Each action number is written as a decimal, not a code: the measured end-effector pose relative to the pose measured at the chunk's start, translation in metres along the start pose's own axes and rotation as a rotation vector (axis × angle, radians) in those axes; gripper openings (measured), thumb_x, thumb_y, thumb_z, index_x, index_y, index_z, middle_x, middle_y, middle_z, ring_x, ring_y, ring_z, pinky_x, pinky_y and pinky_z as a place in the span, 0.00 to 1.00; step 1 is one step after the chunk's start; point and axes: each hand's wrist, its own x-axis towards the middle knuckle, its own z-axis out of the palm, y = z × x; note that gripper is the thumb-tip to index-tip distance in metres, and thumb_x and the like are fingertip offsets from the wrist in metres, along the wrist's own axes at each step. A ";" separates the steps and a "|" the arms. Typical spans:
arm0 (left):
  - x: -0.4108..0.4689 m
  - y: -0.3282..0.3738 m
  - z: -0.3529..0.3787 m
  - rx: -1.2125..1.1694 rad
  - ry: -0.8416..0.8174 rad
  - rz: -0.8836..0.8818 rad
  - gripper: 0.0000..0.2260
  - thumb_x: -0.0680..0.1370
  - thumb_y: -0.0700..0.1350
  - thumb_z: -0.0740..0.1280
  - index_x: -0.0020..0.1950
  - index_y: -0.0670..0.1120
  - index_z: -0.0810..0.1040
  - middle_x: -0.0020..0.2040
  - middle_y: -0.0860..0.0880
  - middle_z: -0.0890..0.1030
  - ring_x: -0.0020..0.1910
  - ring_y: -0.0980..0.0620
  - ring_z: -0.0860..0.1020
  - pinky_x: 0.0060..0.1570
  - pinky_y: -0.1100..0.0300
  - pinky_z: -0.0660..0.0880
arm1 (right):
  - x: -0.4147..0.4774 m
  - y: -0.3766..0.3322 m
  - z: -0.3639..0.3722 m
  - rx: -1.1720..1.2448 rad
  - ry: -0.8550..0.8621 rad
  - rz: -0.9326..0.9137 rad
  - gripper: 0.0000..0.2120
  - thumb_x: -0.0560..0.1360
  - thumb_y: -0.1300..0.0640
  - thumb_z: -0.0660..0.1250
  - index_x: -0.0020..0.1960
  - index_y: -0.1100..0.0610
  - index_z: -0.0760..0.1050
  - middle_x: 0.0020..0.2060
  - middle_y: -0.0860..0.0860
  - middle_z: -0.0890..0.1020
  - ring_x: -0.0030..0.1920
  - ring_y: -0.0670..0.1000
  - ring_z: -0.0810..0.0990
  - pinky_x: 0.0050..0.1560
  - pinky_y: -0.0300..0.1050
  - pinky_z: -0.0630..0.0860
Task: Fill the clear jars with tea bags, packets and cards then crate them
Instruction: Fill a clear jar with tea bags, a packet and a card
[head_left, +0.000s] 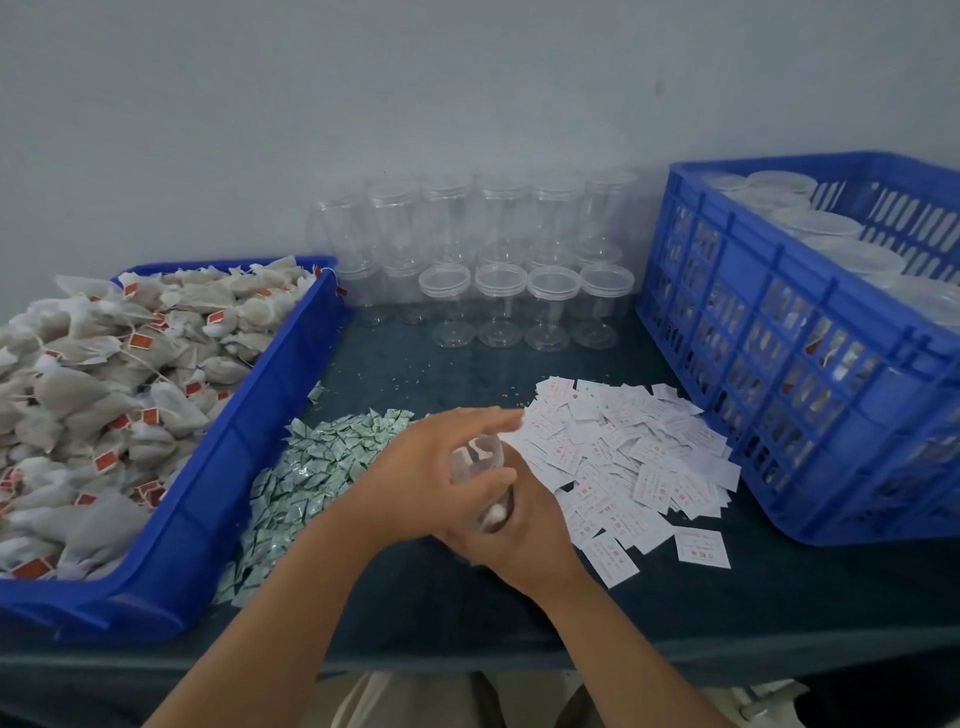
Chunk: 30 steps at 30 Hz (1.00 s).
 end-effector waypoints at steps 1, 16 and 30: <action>-0.003 0.004 0.000 0.088 -0.003 -0.089 0.27 0.78 0.60 0.71 0.77 0.64 0.71 0.73 0.65 0.73 0.73 0.66 0.68 0.74 0.56 0.67 | -0.001 0.001 0.001 -0.034 0.008 -0.013 0.24 0.71 0.44 0.81 0.63 0.40 0.73 0.54 0.38 0.83 0.54 0.43 0.85 0.49 0.33 0.79; -0.004 -0.013 -0.001 0.098 -0.018 0.084 0.16 0.73 0.65 0.70 0.59 0.64 0.85 0.66 0.67 0.78 0.70 0.65 0.72 0.69 0.60 0.69 | -0.002 -0.010 0.000 -0.019 -0.113 0.142 0.29 0.68 0.39 0.80 0.65 0.42 0.75 0.56 0.39 0.85 0.57 0.43 0.85 0.54 0.51 0.84; -0.007 -0.002 0.029 0.257 0.276 -0.081 0.16 0.71 0.64 0.70 0.55 0.61 0.82 0.55 0.65 0.80 0.55 0.62 0.78 0.53 0.62 0.74 | -0.003 -0.001 -0.002 -0.077 -0.137 0.144 0.32 0.65 0.41 0.80 0.66 0.46 0.75 0.54 0.37 0.83 0.54 0.42 0.85 0.50 0.45 0.84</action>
